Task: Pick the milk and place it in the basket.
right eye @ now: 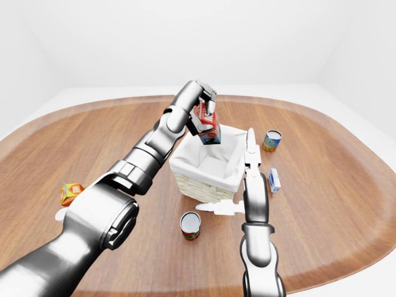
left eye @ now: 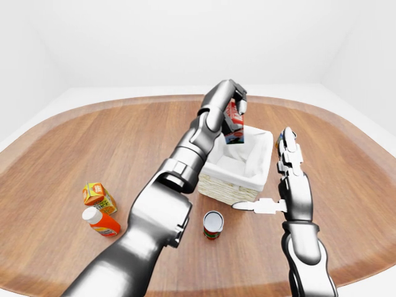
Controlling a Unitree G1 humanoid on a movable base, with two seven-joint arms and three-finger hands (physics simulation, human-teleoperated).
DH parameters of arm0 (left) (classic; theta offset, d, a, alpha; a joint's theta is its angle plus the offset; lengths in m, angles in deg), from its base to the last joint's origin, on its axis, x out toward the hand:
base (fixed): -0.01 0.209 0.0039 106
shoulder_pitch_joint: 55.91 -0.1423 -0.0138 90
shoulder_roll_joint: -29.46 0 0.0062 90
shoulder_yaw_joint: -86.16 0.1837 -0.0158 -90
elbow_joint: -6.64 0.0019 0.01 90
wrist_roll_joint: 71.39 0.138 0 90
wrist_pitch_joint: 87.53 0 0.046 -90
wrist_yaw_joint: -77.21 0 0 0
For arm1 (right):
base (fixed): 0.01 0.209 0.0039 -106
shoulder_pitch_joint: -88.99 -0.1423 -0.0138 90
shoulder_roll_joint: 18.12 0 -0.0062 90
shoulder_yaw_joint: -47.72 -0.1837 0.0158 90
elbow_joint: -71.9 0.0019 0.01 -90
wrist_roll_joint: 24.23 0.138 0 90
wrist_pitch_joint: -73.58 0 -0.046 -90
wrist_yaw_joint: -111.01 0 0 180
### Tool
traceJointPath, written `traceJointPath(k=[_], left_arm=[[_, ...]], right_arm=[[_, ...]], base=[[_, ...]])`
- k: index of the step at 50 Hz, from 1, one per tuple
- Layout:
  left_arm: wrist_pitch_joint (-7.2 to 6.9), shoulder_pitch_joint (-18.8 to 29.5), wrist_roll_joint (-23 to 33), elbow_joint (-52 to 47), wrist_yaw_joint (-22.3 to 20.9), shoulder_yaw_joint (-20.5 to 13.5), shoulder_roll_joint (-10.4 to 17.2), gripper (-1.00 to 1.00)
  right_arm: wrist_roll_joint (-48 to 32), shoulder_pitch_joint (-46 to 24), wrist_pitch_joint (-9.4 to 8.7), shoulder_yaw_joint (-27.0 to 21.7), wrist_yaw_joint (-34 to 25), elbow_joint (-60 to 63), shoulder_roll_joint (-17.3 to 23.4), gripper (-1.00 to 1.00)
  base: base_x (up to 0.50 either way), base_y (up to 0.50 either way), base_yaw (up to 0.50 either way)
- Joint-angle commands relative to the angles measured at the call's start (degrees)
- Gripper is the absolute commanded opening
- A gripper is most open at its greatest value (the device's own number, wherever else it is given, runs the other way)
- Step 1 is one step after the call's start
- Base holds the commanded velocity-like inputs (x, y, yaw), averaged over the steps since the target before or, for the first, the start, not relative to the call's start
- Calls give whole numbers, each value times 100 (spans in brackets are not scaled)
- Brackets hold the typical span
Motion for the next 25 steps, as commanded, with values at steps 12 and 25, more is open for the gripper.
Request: traceJointPath(k=[12, 25], left_arm=[[385, 2, -202, 283, 464, -226, -65, -100], [385, -63, -358, 335, 686, -279, -142, -100]], right_arm=[[1, 15, 0, 12, -2, 8, 1, 100], [-2, 10, 0, 25, 0, -5, 2, 100]], base=[[5, 0, 0], [5, 0, 0]])
